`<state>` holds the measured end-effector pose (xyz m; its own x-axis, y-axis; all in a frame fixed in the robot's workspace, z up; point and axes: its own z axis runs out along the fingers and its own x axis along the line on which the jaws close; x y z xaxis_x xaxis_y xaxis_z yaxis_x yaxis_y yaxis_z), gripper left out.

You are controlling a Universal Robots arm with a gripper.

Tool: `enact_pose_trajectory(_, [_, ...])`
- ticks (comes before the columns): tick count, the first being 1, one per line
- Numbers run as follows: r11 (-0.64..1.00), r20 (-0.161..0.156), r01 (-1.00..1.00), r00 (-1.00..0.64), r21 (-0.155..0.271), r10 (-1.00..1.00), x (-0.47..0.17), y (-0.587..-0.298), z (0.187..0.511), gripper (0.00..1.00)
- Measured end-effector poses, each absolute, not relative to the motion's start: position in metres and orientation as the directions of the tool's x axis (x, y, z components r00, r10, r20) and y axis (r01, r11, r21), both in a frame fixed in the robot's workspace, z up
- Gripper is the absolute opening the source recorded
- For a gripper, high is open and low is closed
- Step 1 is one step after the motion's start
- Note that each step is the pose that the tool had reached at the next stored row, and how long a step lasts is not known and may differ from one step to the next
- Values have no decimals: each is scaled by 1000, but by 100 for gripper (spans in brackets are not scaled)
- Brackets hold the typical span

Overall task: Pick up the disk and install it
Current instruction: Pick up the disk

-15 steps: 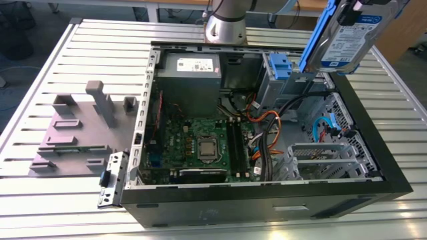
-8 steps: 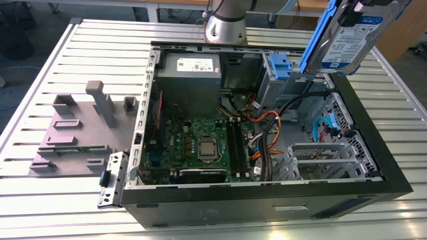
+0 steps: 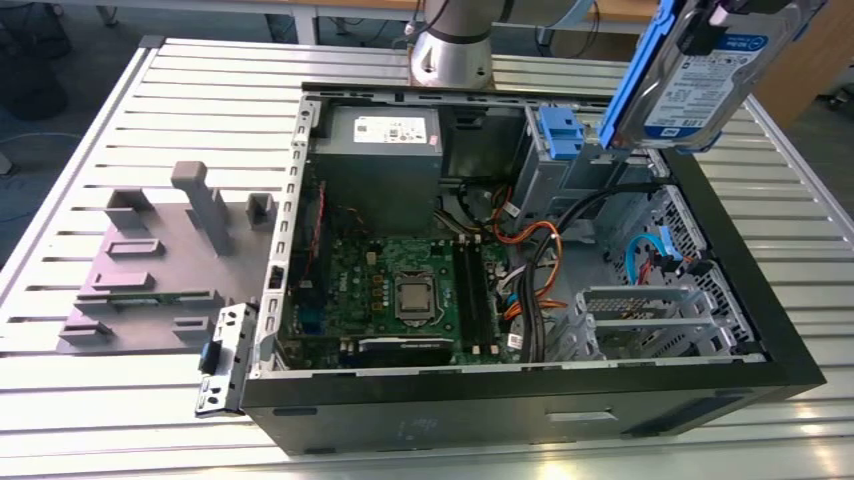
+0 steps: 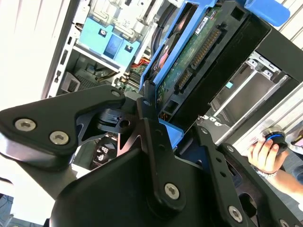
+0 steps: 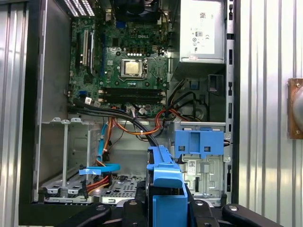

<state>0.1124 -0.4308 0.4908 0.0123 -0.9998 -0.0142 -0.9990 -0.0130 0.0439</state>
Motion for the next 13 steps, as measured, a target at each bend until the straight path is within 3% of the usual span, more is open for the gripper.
enact_pose_trajectory(13, [-13, -14, -999, 12, 44, -1000, 112, -435, 491, 36])
